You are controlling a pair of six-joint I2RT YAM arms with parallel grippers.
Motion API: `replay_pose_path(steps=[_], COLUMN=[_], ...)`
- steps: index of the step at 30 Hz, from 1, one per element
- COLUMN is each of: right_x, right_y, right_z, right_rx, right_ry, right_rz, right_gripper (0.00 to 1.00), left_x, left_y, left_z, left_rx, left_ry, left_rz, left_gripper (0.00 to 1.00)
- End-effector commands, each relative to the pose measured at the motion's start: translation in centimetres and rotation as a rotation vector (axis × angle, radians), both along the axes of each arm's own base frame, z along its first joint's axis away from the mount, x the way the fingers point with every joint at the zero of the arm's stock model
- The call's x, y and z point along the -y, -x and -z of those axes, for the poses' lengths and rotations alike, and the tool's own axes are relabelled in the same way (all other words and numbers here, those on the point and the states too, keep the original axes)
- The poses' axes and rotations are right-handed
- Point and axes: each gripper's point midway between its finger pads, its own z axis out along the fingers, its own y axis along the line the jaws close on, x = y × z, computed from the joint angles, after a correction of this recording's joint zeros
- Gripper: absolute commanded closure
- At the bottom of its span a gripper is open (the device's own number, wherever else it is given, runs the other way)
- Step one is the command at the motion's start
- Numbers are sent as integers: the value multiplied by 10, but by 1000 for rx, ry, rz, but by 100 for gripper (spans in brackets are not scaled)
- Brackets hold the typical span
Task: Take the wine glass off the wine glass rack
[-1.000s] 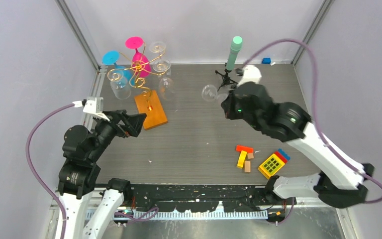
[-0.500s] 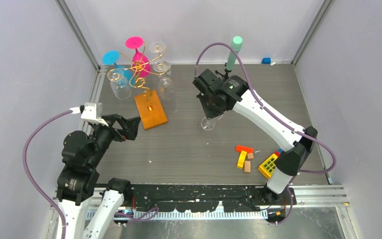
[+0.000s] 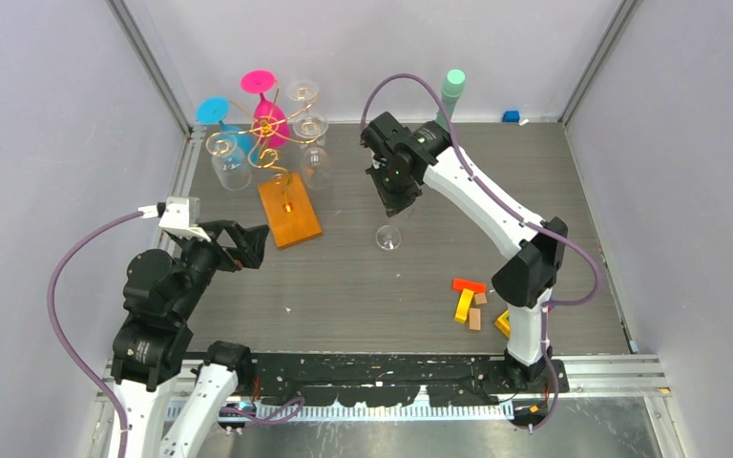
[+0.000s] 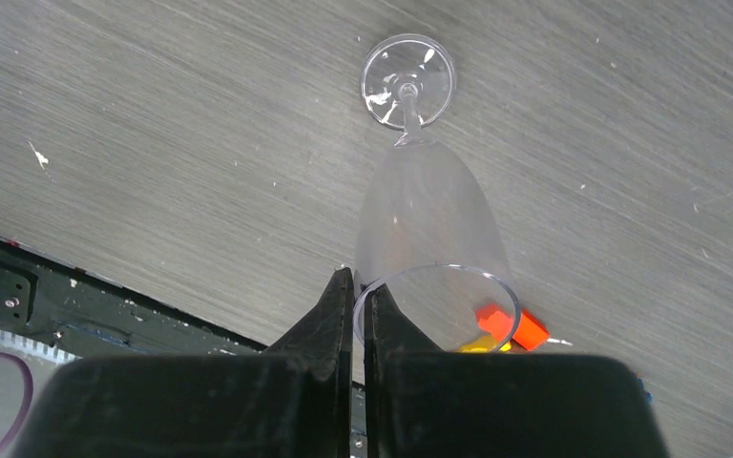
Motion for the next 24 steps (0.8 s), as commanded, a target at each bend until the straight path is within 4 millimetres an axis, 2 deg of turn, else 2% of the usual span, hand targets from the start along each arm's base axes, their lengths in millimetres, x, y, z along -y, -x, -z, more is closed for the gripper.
replay_pose_path(steps=[1,7,13,17,22,24], right_x=[-2,-3,-4,-6,-11,-13], right_y=[-15,-34,-47,-54,-59,-60], right_z=[-12,-4,-4,-12,-31,-38], right_rx=[36,30,35,62,113,131], right_ry=[9,42,30,1,-58,-83], right_rz=[-25,-16,-16,-6,-1,0], right_gripper=[100,97,71,58,53,51], left_x=[-3,-5,-6,-8,-13,-22], left_y=[-1,-2,-3,-4,-5,-7], left_z=[-2,-1,-2,-3,-7,-11], left_rx=[21,18,16,15,18,22], left_ry=[-23,-32,-40,-44,-46,-49], left_rz=[-13,-20,-24,-34,-67,-119], left_gripper=[0,0,0,0,0,0])
